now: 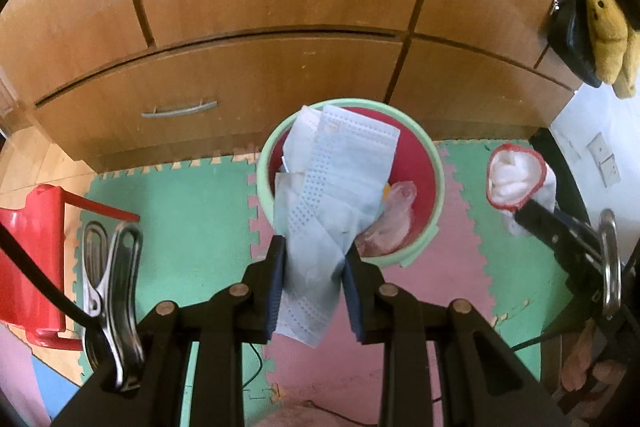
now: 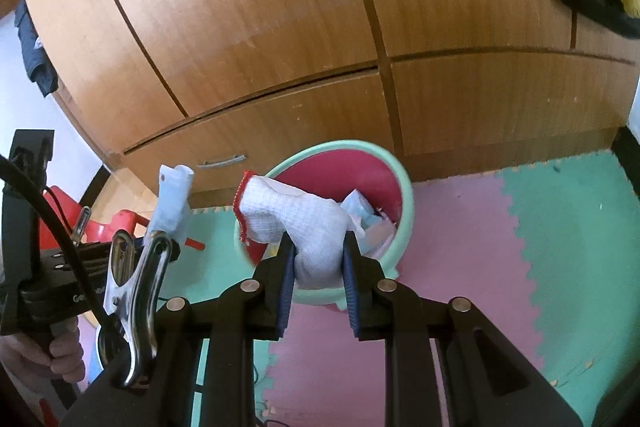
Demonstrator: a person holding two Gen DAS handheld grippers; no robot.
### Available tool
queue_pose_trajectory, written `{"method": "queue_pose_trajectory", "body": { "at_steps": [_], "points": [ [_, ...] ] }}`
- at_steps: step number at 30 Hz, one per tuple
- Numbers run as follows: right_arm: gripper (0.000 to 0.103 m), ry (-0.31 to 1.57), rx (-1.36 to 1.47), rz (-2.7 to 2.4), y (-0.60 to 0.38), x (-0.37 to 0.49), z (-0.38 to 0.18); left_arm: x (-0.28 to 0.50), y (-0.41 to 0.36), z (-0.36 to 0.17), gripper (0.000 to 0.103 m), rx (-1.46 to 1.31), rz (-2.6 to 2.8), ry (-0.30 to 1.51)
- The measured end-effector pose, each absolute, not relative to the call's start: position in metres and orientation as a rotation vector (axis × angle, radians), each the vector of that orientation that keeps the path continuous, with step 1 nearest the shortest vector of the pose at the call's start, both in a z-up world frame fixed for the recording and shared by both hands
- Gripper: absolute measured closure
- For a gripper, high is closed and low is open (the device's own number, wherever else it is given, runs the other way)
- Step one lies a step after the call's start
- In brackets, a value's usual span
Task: Collect trash
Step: 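Lower the mask and sock over the bucket with both tools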
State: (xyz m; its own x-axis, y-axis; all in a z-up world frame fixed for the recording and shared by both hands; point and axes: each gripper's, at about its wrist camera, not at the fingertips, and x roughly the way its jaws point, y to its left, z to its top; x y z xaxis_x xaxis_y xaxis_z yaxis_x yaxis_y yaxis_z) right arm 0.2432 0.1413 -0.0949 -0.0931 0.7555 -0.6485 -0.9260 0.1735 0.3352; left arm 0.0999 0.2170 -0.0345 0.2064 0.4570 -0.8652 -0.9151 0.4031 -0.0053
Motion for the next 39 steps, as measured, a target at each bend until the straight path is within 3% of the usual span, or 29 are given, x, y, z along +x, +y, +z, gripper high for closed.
{"method": "queue_pose_trajectory", "body": {
  "at_steps": [13, 39],
  "points": [
    [0.08, 0.825, -0.233, 1.395, 0.145, 0.235, -0.085, 0.115, 0.237, -0.037, 0.075, -0.562, 0.967, 0.945],
    [0.078, 0.973, -0.354, 1.216, 0.239, 0.218, -0.138, 0.145, 0.321, -0.102, 0.073, -0.634, 0.813, 1.002]
  ]
}}
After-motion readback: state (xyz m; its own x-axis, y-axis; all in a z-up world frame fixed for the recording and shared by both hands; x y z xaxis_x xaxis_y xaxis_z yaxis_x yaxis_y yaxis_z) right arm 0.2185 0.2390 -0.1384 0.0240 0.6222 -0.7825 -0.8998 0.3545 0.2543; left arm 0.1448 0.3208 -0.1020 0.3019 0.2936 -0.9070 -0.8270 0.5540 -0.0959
